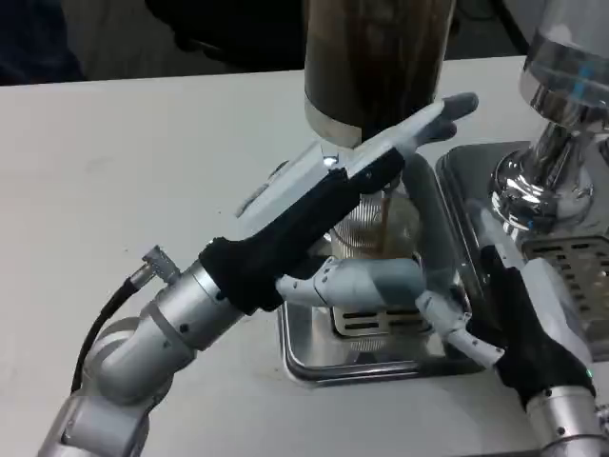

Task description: Grasp the cup under the faucet to collect the drink, then remove the cup.

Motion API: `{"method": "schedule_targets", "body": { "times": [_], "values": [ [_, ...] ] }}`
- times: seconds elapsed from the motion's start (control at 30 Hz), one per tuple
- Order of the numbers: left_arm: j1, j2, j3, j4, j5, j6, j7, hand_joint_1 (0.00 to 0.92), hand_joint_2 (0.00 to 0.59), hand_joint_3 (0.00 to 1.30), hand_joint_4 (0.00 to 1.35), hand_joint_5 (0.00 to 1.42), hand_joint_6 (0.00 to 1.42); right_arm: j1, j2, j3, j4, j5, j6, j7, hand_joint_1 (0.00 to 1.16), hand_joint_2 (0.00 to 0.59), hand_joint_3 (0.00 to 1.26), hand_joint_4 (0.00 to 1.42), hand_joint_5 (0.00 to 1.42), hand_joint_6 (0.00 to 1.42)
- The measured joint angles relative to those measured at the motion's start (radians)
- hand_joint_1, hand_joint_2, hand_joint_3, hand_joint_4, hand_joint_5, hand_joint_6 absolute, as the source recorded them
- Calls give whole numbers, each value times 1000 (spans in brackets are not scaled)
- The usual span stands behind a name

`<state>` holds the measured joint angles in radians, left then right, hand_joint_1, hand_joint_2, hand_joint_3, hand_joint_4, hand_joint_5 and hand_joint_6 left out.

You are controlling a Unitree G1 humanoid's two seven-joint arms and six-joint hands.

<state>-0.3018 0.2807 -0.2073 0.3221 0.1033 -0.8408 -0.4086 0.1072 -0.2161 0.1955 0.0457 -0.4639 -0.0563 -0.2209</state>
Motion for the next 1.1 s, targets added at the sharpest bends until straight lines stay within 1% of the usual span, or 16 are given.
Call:
{"method": "schedule_targets", "body": {
  "times": [0.03,0.13,0.23,0.33,0.47,0.57,0.7,0.9,1.1],
  "values": [
    [0,2,0,0,-3,0,0,0,95,2,0,79,46,-18,-3,-7,16,28,-9,32,611,223,0,0,0,0],
    [0,5,-2,0,-9,0,0,0,95,3,0,79,43,-55,-7,-31,60,100,-36,84,656,209,0,0,0,0],
    [0,7,-3,0,-11,0,0,0,95,7,0,79,41,-92,-9,-46,110,145,-63,120,684,202,0,0,0,0],
    [0,8,-4,0,-13,0,0,0,95,10,0,79,40,-116,-3,-53,148,171,-91,138,707,200,0,0,0,0],
    [-1,8,-6,0,-14,0,0,0,95,13,0,79,39,-153,18,-55,204,194,-128,156,713,198,0,0,0,0],
    [-1,8,-6,0,-14,0,1,0,95,18,0,79,39,-167,25,-56,229,206,-154,162,717,195,0,0,0,0],
    [-1,8,-6,0,-14,0,1,0,96,21,0,79,38,-181,46,-59,261,218,-178,166,720,193,0,0,0,0],
    [-1,8,-7,0,-20,2,1,0,104,30,0,79,38,-202,53,-59,306,229,-207,182,724,191,0,0,0,0],
    [-1,8,-6,0,-18,3,6,0,105,33,0,79,38,-219,71,-55,344,232,-231,192,726,191,0,0,0,0]
  ]
}}
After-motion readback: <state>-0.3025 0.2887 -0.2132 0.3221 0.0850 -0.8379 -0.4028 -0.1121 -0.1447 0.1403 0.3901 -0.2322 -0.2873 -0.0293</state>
